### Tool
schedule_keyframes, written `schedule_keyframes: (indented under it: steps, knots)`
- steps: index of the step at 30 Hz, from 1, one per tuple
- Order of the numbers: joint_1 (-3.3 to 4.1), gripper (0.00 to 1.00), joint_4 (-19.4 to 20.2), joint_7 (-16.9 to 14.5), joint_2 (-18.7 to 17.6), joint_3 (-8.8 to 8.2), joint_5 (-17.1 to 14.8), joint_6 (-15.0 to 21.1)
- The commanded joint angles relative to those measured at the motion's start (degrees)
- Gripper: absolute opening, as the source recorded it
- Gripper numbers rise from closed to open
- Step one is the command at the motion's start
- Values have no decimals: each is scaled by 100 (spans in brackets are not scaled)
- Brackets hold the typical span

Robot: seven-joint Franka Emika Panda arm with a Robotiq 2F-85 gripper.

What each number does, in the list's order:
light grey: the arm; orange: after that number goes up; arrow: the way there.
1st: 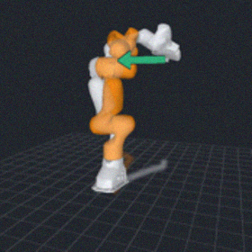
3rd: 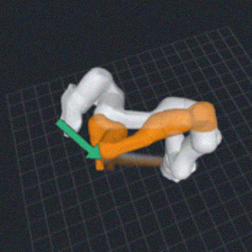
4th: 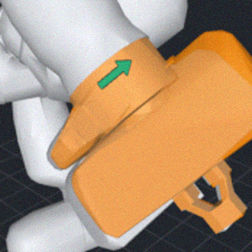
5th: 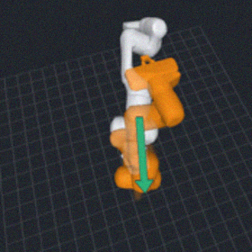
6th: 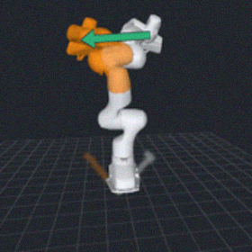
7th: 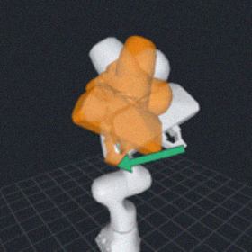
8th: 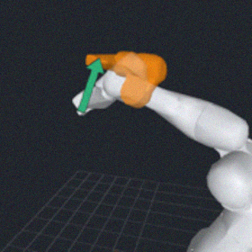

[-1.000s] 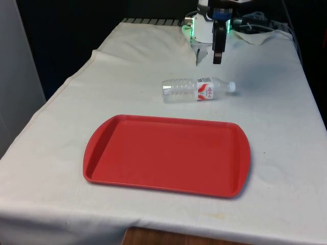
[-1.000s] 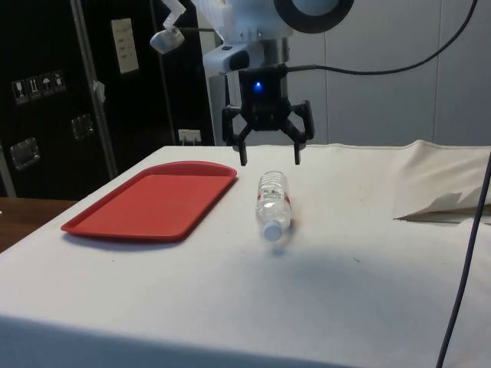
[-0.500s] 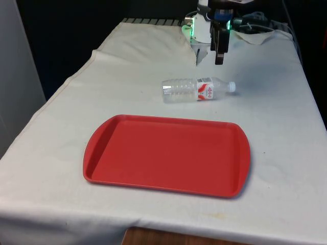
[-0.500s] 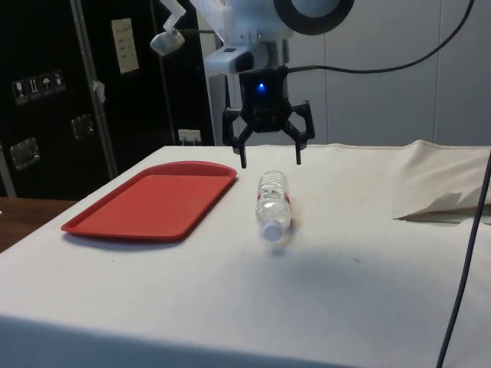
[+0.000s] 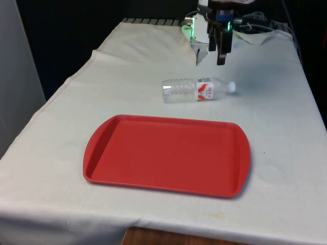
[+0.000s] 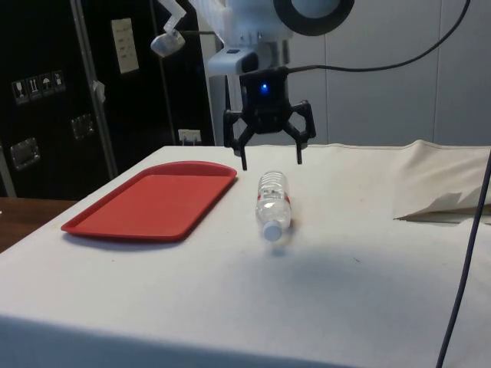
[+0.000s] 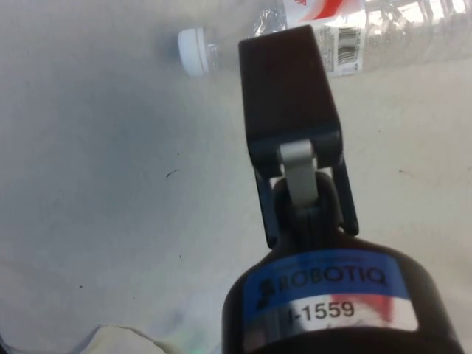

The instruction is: Place the bottle upright on the tray.

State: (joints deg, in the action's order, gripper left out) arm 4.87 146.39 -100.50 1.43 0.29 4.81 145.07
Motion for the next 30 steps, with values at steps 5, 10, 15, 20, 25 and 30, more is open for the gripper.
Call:
schedule_keyframes:
  steps: [5,10,15,20,25,30]
  knots:
    - [6,100,-46,-206,-57,6,40,29]
    - [-11,100,-120,-235,-109,-11,149,23]
    - [0,100,-155,-281,-143,-11,143,0]
    - [-11,100,-195,-63,-183,-34,584,69]
    - [-17,100,-206,6,-189,-40,762,69]
    - [-11,100,-229,143,-201,-46,1060,57]
